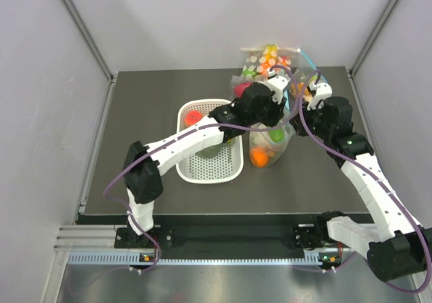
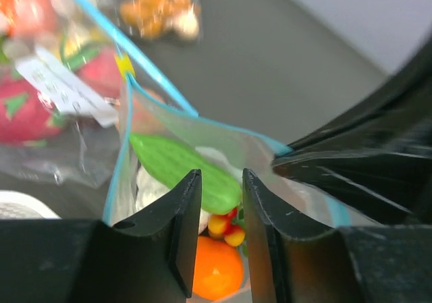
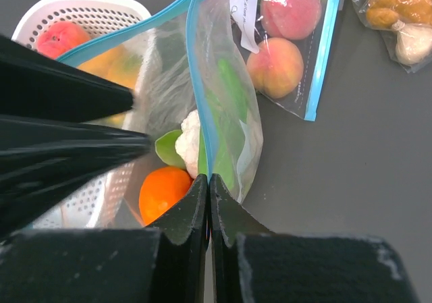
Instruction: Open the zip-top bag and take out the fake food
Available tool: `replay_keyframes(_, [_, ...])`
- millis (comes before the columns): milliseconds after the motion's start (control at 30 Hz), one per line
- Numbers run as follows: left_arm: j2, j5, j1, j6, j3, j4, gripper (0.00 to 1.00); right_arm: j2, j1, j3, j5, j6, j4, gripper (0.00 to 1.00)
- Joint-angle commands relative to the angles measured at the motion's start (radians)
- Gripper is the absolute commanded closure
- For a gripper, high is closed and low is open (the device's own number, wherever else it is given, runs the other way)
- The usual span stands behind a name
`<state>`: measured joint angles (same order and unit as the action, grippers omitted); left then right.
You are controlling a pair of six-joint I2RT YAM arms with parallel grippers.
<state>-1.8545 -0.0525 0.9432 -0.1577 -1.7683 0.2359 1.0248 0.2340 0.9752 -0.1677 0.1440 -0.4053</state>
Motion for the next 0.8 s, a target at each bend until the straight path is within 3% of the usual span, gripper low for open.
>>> replay_keyframes(0, [-0.066, -0.047, -0.001, -0.042, -0.080, 0.092, 0.64, -0.005, 0.004, -0.009, -0.018, 0.016, 0.049, 1.00])
replay_keyframes(267, [-0.189, -0.098, -0.003, -0.066, -0.148, 0.152, 0.53, -0.003, 0.005, -0.043, -0.035, 0.022, 0.066, 1.00])
replay_keyframes(767, [-0.275, -0.047, -0.020, -0.180, -0.131, 0.158, 0.32, -0.006, 0.005, -0.064, -0.046, 0.020, 0.080, 1.00])
